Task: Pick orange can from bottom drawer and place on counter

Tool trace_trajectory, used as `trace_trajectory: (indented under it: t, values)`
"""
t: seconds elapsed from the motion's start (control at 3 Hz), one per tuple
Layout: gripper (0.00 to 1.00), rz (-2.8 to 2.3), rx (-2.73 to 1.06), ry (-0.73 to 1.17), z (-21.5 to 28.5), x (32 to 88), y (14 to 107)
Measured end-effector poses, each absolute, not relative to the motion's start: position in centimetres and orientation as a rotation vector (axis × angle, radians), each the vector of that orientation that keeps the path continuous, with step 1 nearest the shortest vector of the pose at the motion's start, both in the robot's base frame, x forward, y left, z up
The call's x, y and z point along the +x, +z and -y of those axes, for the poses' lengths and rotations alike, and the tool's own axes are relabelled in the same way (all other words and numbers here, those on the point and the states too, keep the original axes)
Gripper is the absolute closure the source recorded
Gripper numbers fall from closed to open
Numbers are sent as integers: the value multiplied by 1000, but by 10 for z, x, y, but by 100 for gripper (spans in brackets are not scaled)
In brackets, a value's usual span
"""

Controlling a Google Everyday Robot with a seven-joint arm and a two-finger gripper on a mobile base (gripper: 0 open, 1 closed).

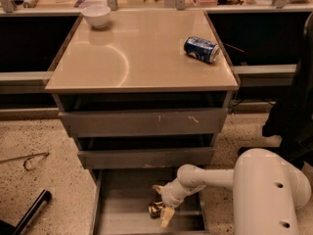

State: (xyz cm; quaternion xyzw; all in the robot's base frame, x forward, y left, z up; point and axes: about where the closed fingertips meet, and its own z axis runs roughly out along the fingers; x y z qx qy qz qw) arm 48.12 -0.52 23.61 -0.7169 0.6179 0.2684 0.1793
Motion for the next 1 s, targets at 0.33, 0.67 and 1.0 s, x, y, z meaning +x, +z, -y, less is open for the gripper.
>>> trace_trajectory:
  t: [0.33,0.67,1.0]
  values:
    - [0,-1743,-1993,770,10,487,230]
    - [0,-1758,-1915,806,23,497,216]
    - [0,-1780,-1871,840,30,506,200]
